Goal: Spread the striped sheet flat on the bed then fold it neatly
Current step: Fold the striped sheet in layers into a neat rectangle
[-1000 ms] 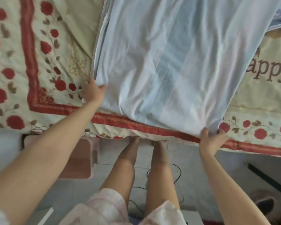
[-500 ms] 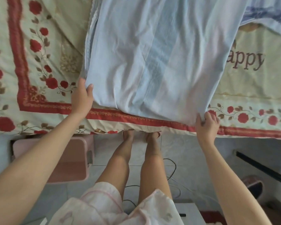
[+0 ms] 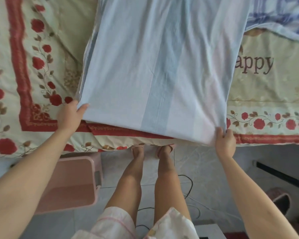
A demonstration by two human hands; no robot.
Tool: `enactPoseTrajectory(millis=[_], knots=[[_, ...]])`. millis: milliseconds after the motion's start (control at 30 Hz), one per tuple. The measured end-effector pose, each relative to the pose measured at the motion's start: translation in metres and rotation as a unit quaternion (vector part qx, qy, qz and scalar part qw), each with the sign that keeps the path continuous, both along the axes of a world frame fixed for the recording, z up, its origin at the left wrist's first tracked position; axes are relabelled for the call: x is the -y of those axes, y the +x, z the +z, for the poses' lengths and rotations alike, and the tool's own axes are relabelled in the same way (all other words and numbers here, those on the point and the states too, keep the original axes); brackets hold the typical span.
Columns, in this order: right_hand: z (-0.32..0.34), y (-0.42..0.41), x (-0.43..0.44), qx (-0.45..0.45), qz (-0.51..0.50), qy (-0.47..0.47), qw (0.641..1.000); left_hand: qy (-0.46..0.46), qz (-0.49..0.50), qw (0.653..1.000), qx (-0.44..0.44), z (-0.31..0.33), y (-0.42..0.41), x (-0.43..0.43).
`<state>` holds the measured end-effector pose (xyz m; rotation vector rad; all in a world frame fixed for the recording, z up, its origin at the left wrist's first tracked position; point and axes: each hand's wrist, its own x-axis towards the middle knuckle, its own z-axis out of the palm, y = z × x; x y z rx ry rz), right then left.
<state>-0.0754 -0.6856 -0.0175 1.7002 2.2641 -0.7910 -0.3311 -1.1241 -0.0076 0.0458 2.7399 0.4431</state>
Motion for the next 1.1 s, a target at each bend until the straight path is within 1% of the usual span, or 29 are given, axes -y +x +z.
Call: enactPoseTrajectory(millis=[67, 100, 167, 233, 333, 433, 533, 633, 700, 800, 900, 967, 1033, 1100], knots=[[-0.009, -0.003, 0.000, 0.023, -0.023, -0.020, 0.999, -0.001, 0.056, 0.998, 0.023, -0.009, 0.004, 0.002], [-0.013, -0.006, 0.000, 0.030, -0.038, -0.031, 0.998, 0.007, 0.107, 0.993, 0.050, -0.015, 0.004, -0.001], [-0.019, -0.010, 0.002, 0.046, -0.065, -0.042, 0.996, 0.024, 0.220, 0.969, 0.113, -0.021, 0.005, -0.013], [-0.026, -0.009, 0.005, 0.040, -0.086, -0.058, 0.994, 0.060, 0.311, 0.939, 0.132, -0.027, 0.003, -0.024], [-0.030, -0.011, 0.010, 0.039, -0.121, -0.093, 0.987, 0.119, 0.370, 0.911, 0.138, -0.029, -0.003, -0.032], [-0.023, -0.013, 0.014, 0.074, -0.118, -0.115, 0.984, 0.166, 0.386, 0.897, 0.136, -0.023, -0.007, -0.028], [0.002, -0.013, 0.011, 0.018, -0.170, -0.153, 0.973, 0.191, 0.391, 0.892, 0.126, 0.000, -0.012, -0.028], [0.039, -0.013, 0.004, -0.017, -0.274, -0.208, 0.939, 0.213, 0.398, 0.884, 0.121, 0.037, -0.014, -0.028], [0.062, -0.015, -0.001, -0.048, -0.302, -0.221, 0.926, 0.232, 0.396, 0.881, 0.116, 0.065, -0.011, -0.029], [0.091, -0.017, -0.005, -0.060, -0.318, -0.227, 0.919, 0.245, 0.391, 0.877, 0.135, 0.097, -0.013, -0.034], [0.128, -0.025, -0.014, -0.086, -0.314, -0.208, 0.922, 0.251, 0.373, 0.884, 0.127, 0.135, -0.023, -0.039], [0.147, -0.023, -0.021, -0.102, -0.313, -0.199, 0.923, 0.266, 0.376, 0.881, 0.112, 0.160, -0.025, -0.044], [0.166, -0.014, -0.023, -0.109, -0.321, -0.214, 0.916, 0.275, 0.378, 0.878, 0.101, 0.183, -0.018, -0.045], [0.179, -0.002, -0.025, -0.108, -0.327, -0.234, 0.909, 0.266, 0.374, 0.880, 0.122, 0.202, -0.003, -0.046]])
